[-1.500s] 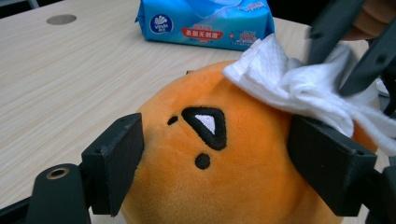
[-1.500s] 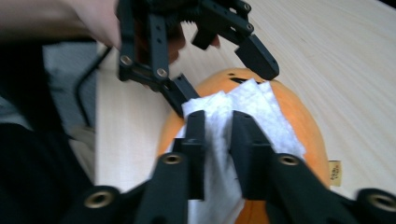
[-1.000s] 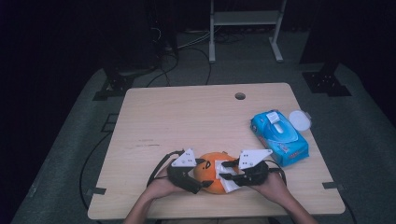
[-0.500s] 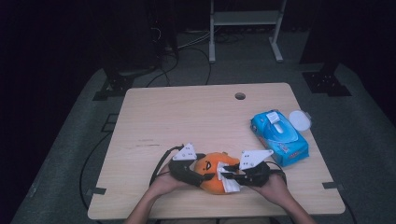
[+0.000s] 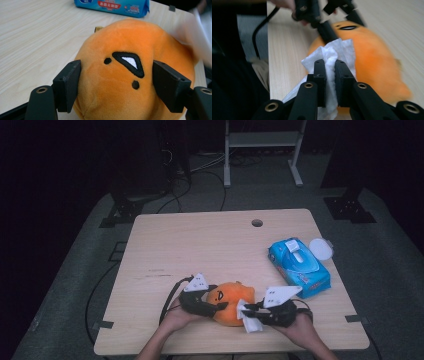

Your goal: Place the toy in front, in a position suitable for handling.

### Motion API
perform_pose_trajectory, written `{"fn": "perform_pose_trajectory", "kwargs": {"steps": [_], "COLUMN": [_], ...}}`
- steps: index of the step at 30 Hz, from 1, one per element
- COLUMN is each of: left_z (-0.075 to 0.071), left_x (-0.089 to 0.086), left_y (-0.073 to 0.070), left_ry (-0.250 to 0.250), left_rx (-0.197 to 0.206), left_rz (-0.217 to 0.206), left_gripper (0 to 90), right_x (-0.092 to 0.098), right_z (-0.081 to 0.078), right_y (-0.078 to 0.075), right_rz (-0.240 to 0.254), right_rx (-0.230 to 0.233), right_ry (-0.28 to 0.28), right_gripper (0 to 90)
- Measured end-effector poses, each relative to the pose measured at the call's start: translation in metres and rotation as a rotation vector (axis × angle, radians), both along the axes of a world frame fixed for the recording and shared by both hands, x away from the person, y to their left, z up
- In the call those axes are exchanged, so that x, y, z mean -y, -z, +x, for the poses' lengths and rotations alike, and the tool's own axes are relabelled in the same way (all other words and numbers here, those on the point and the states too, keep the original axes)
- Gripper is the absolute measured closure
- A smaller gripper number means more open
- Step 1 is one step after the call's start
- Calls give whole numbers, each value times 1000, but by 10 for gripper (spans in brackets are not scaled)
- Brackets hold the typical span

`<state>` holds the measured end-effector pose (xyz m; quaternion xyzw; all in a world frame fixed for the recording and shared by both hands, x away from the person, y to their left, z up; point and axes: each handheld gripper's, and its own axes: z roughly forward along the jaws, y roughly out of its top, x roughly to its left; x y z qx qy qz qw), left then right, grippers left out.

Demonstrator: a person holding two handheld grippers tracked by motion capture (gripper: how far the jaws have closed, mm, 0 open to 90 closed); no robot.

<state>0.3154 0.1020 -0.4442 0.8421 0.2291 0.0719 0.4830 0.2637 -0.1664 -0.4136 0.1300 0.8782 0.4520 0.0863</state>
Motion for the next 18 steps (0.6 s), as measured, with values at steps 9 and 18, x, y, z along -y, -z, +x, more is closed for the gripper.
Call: {"fn": "perform_pose_trajectory", "kwargs": {"steps": [9,18], "left_z": [-7,-5], "left_x": [0,-1], "left_y": [-7,-3], "left_ry": [83,36], "left_rx": [4,9], "left_rz": [-27,15], "left_gripper": [224,260], "right_x": [15,-3], "right_z": [21,0], "right_y": [11,4], "right_rz": [-19,-21], "right_rx": [-14,58], "right_ry": [102,34], "right_gripper": [802,800]}}
